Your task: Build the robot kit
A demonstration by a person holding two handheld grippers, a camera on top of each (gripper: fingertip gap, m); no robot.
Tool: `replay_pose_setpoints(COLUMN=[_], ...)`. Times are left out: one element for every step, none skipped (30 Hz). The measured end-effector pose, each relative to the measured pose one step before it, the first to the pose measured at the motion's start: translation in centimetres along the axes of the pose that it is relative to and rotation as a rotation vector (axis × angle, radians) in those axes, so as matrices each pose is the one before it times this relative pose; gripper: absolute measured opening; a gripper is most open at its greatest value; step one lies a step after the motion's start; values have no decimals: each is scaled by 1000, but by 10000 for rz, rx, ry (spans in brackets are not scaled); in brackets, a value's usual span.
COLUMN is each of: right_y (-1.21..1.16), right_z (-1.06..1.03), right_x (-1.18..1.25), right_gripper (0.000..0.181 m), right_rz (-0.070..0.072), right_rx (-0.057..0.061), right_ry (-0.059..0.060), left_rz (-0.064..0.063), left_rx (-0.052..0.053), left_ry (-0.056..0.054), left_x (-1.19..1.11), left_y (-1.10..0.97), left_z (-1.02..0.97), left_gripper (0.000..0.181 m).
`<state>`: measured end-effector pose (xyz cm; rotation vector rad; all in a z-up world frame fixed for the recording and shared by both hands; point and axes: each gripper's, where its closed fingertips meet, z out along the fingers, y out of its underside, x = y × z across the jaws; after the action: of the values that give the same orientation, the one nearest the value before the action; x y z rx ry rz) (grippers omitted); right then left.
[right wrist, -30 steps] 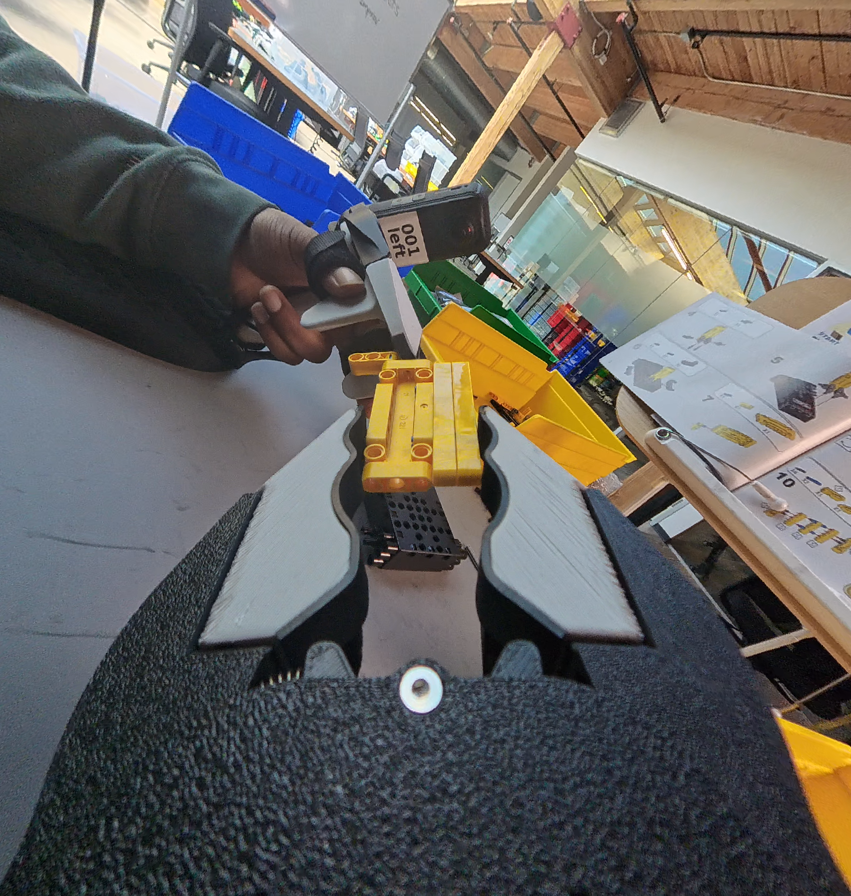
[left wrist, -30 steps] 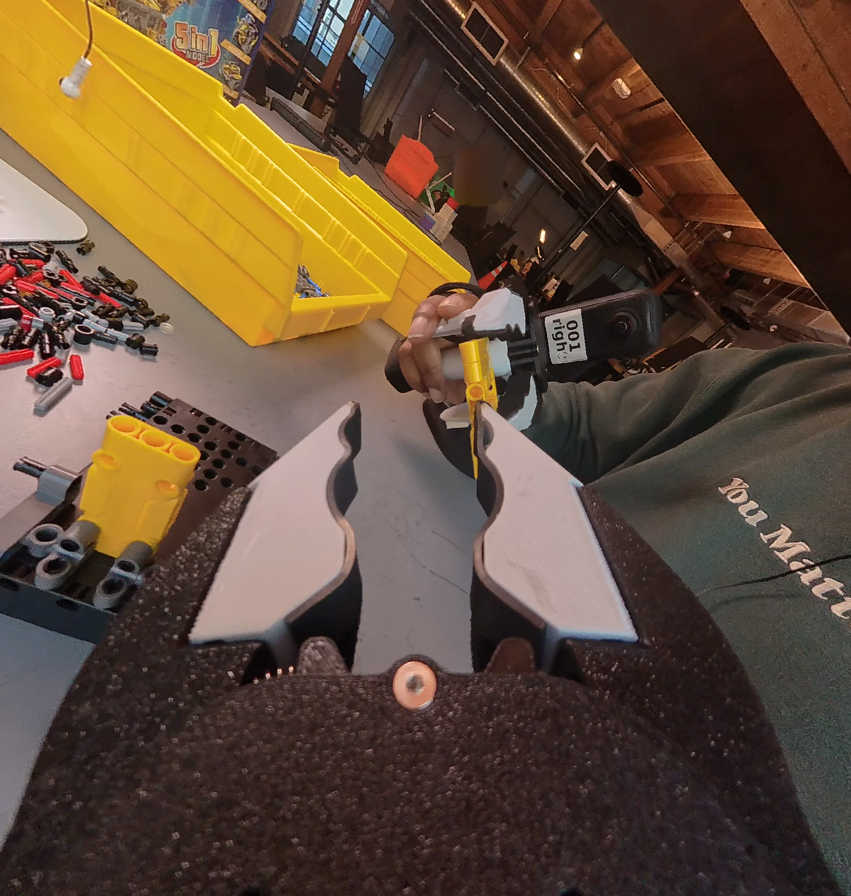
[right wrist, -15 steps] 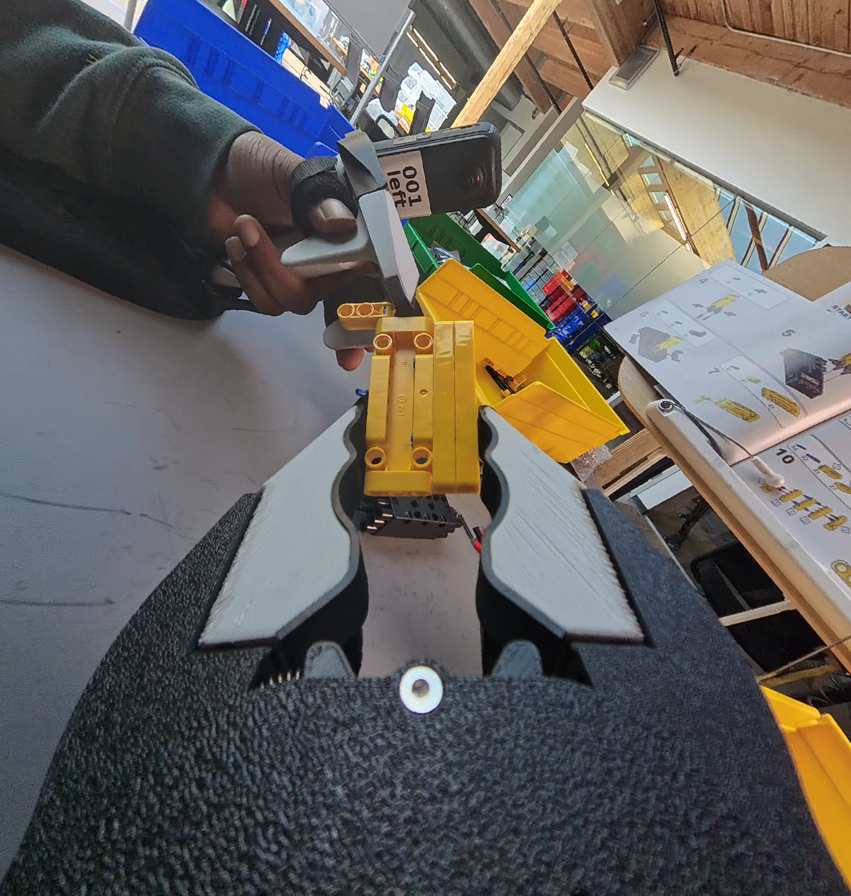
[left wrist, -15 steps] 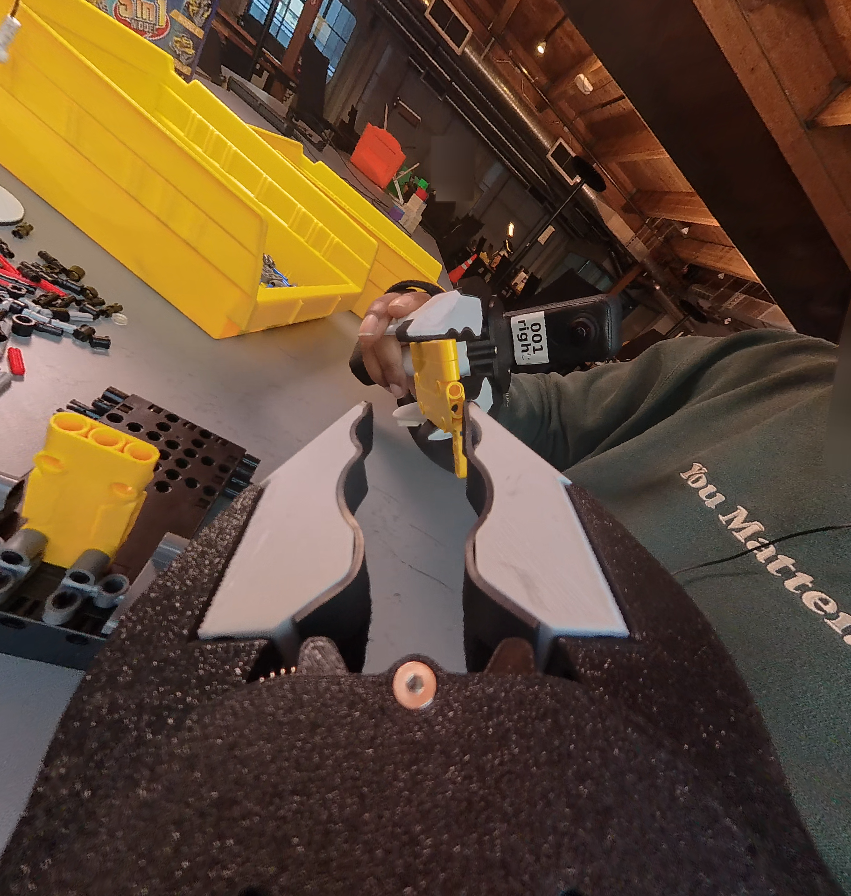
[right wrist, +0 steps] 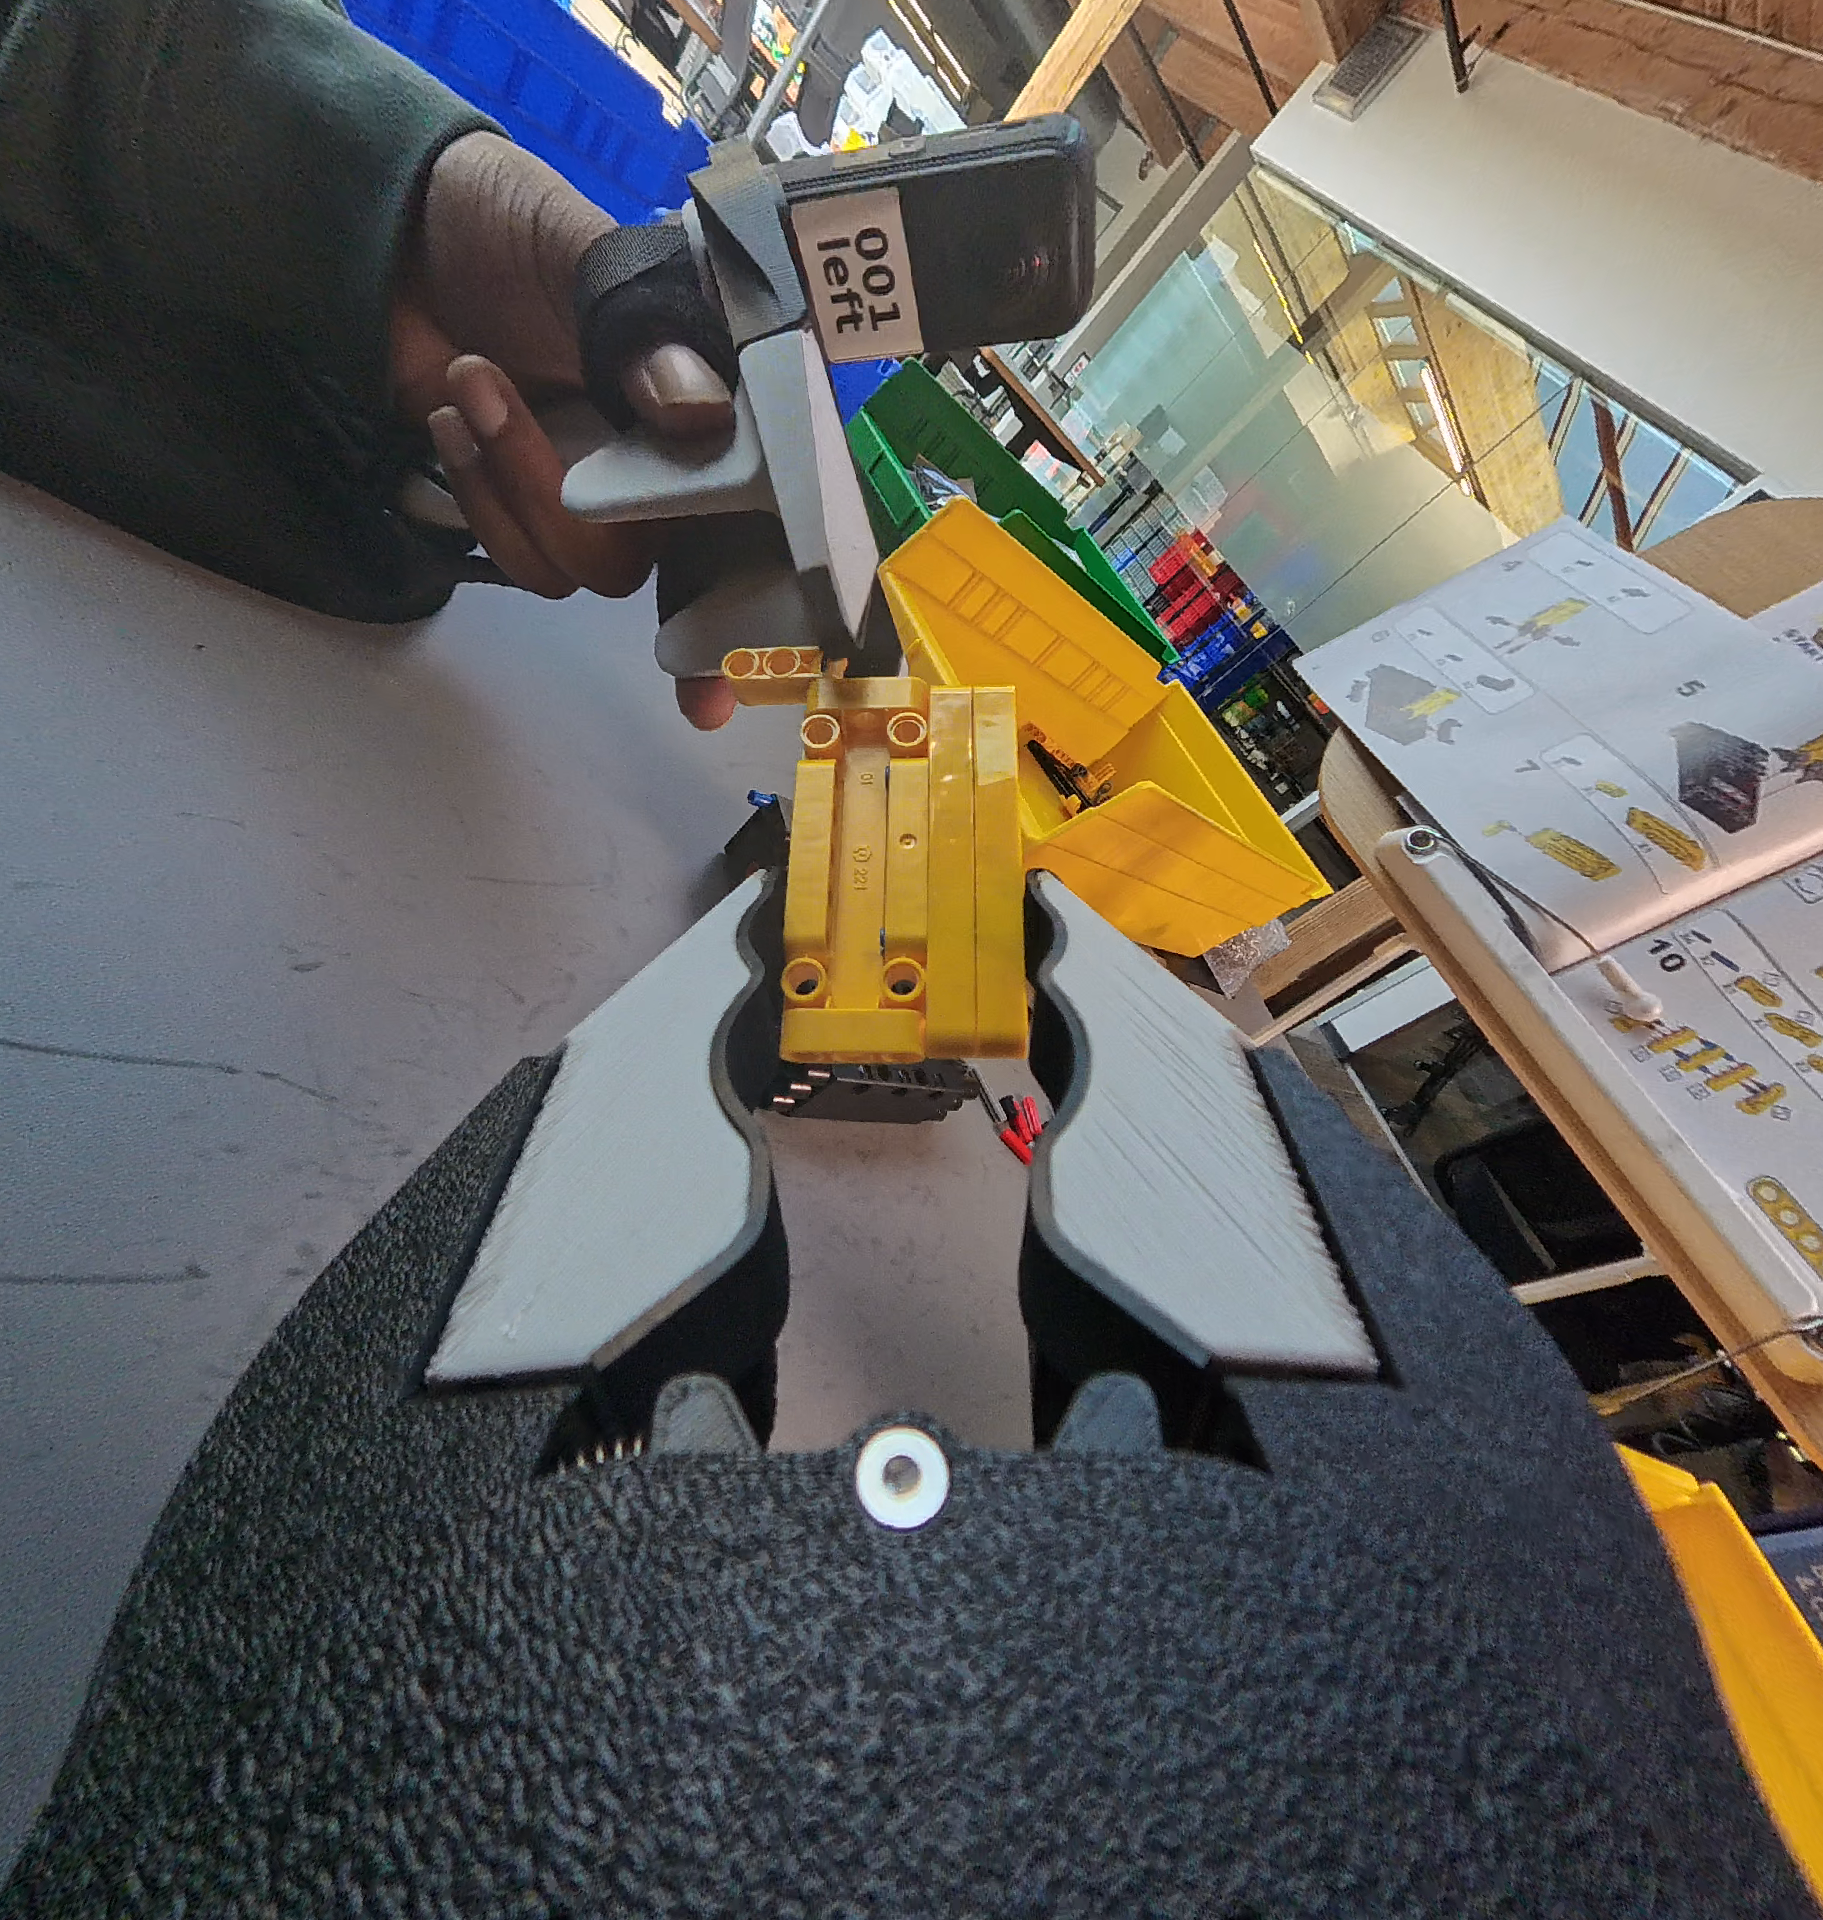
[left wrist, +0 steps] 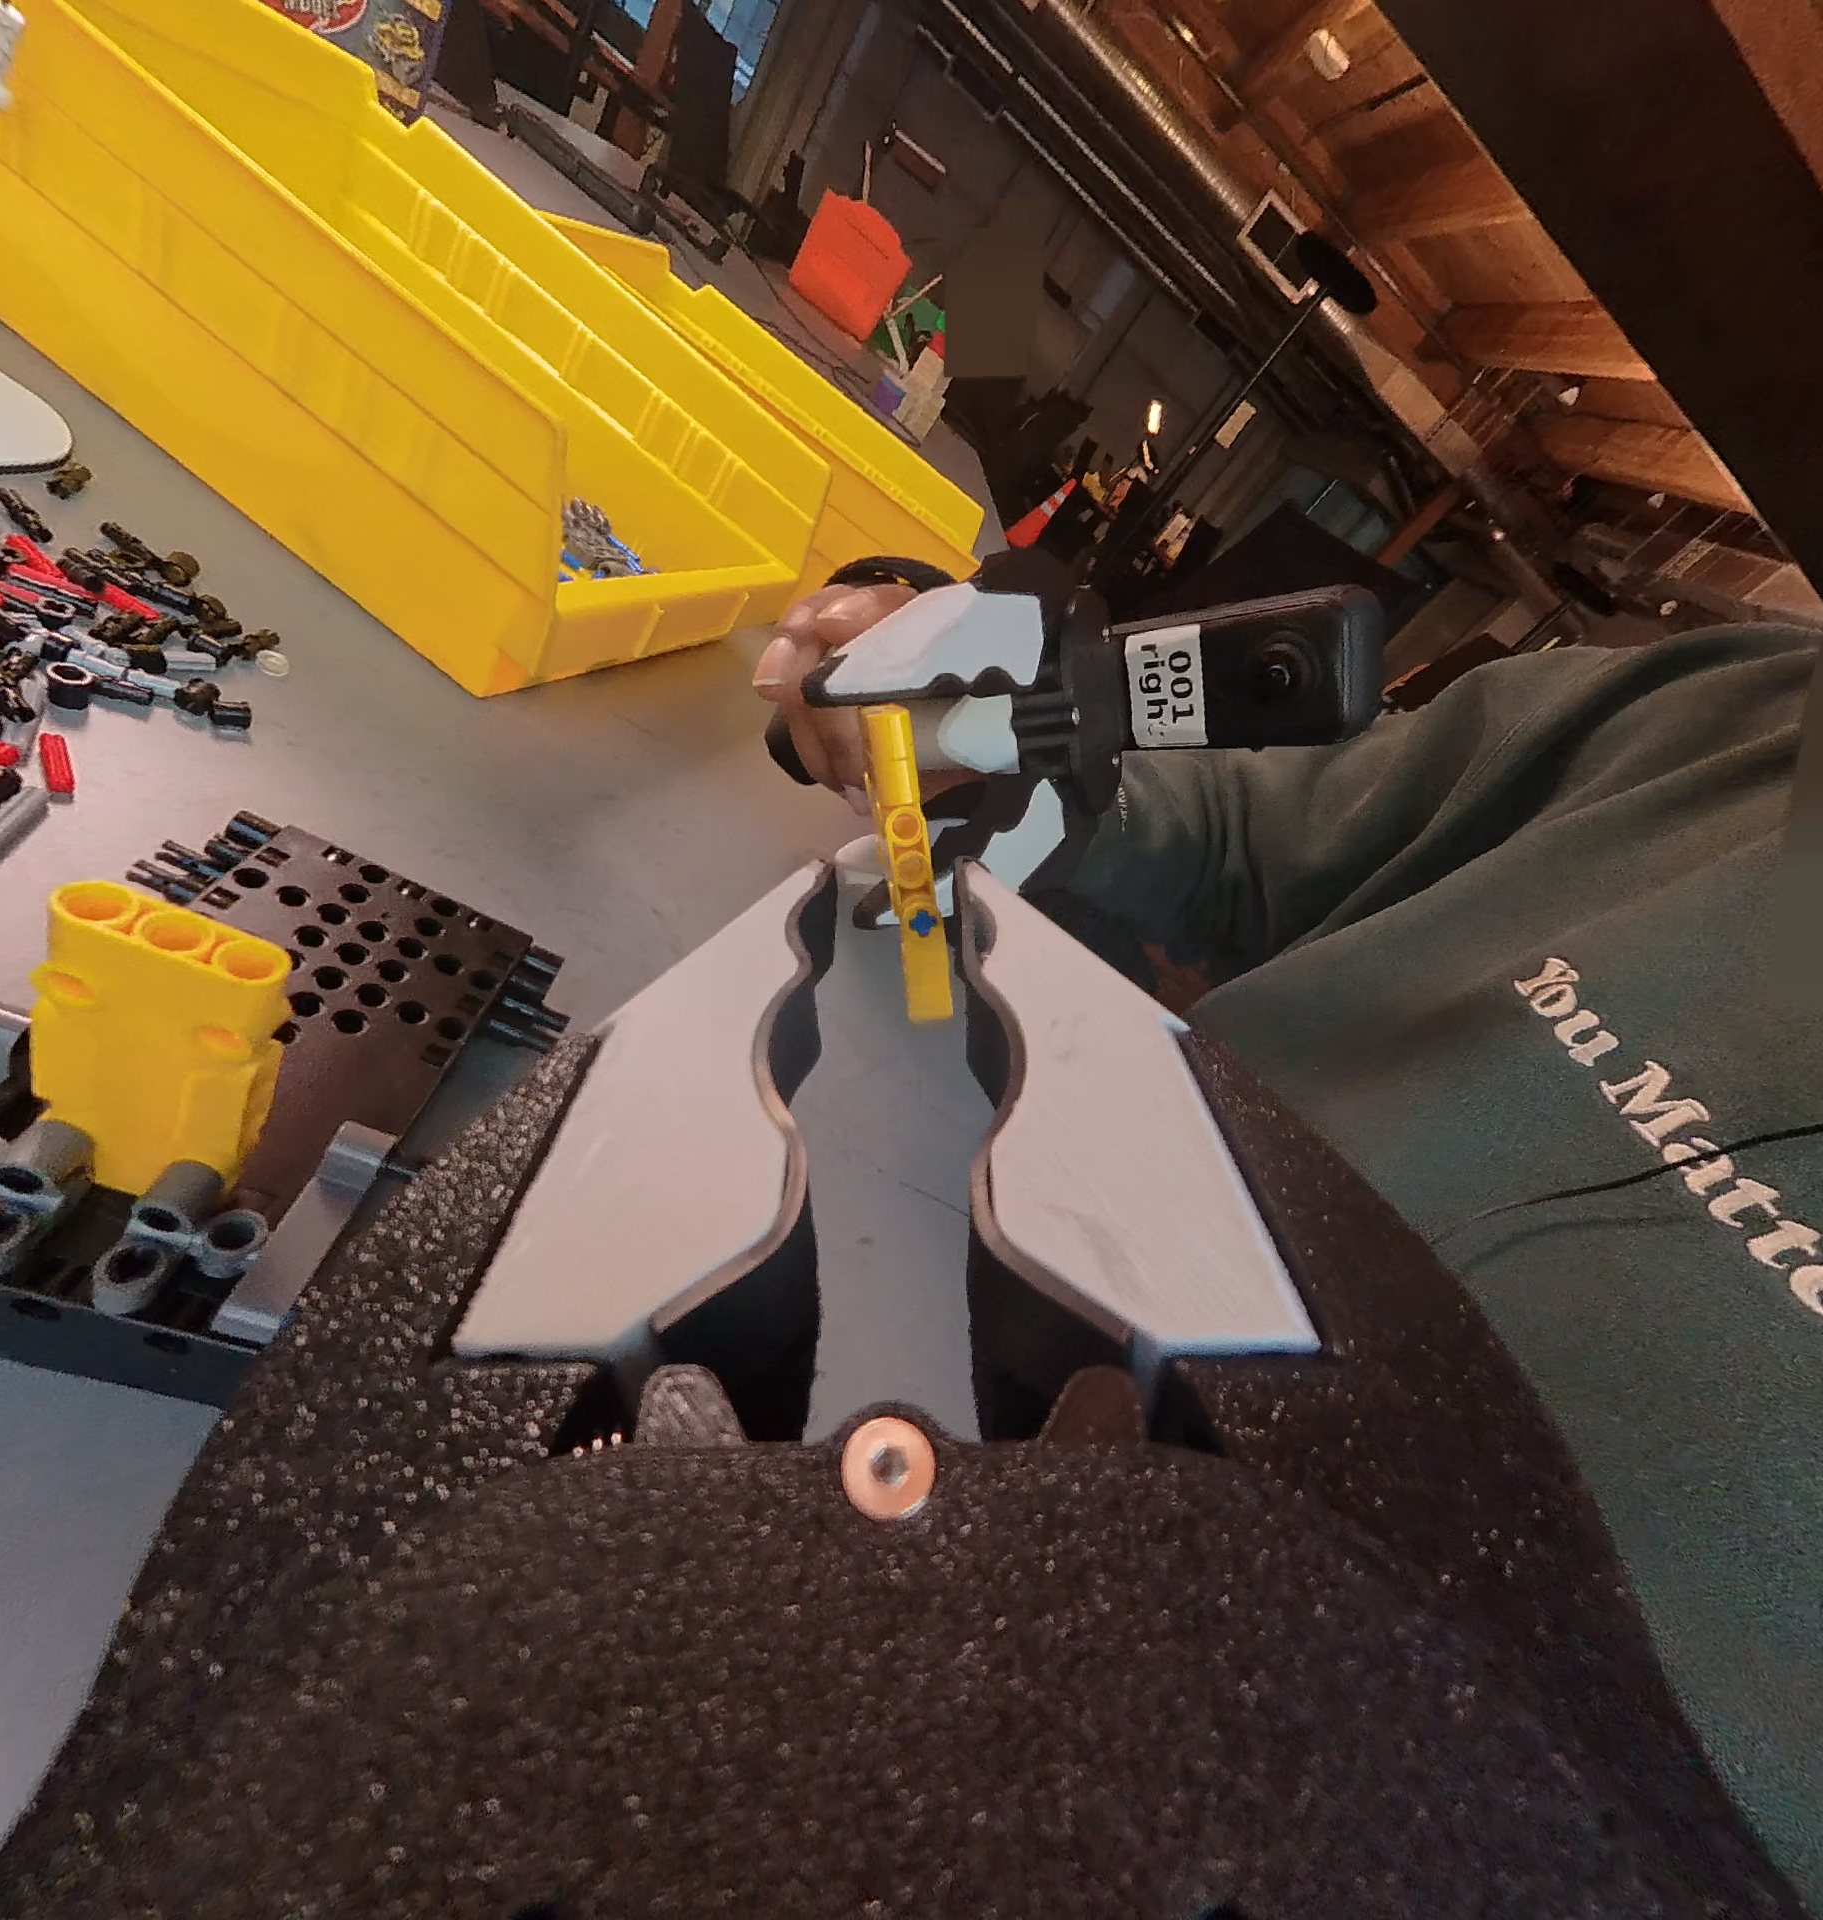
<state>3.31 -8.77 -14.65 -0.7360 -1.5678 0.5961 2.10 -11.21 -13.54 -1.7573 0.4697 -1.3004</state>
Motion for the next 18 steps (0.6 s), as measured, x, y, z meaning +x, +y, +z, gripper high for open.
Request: replay_pose_setpoints(right_y=[-70,-86,-89,-123,-20,28,17,24,80,50,-48,-75,-68,-3,89,161,308,105], right_z=[63,100,125,113,33,10,2,-6,21,-6,-69,-76,-47,7,42,45,41,-21], right_x=[-168,-233,-234,-172,-8,1,-12,35,24,131,258,73,-6,-82,-240,-272,-86,-29], right_gripper=[45,45,45,45,45,45,45,45,45,45,46,46,46,46,43,41,41,41], right_rz=[-140,-207,-230,-225,-179,-47,142,202,250,294,258,186,184,197,108,-30,-46,29], right_rx=[-13,-36,-57,-43,-58,-18,46,67,28,42,87,54,28,-23,-88,-136,-227,-86], right_ry=[-33,-35,-26,4,71,1,-45,-46,-75,-22,49,-82,-115,-142,-190,-175,-76,-51], left_rz=[130,114,120,109,44,-47,-135,-211,-281,-345,-386,-357,-278,-262,-279,-222,-135,-68], left_rx=[-171,-145,-76,-46,-30,3,38,61,66,94,107,66,33,57,77,25,-12,13], left_ry=[-170,-137,-131,-123,-79,-23,13,24,39,86,108,8,-47,103,204,90,10,68], left_x=[-89,-50,-42,-37,-33,-33,-21,-65,-99,-110,-130,-296,-358,-97,81,-65,-120,49], left_y=[224,176,85,52,28,-1,-16,-39,-36,-54,-55,30,56,-31,-64,47,101,39], left_z=[274,267,211,147,50,-4,10,23,17,-17,-63,-83,-94,-62,-35,23,49,46], left_gripper=[20,17,10,8,8,8,8,8,7,7,7,7,7,7,7,7,7,7])
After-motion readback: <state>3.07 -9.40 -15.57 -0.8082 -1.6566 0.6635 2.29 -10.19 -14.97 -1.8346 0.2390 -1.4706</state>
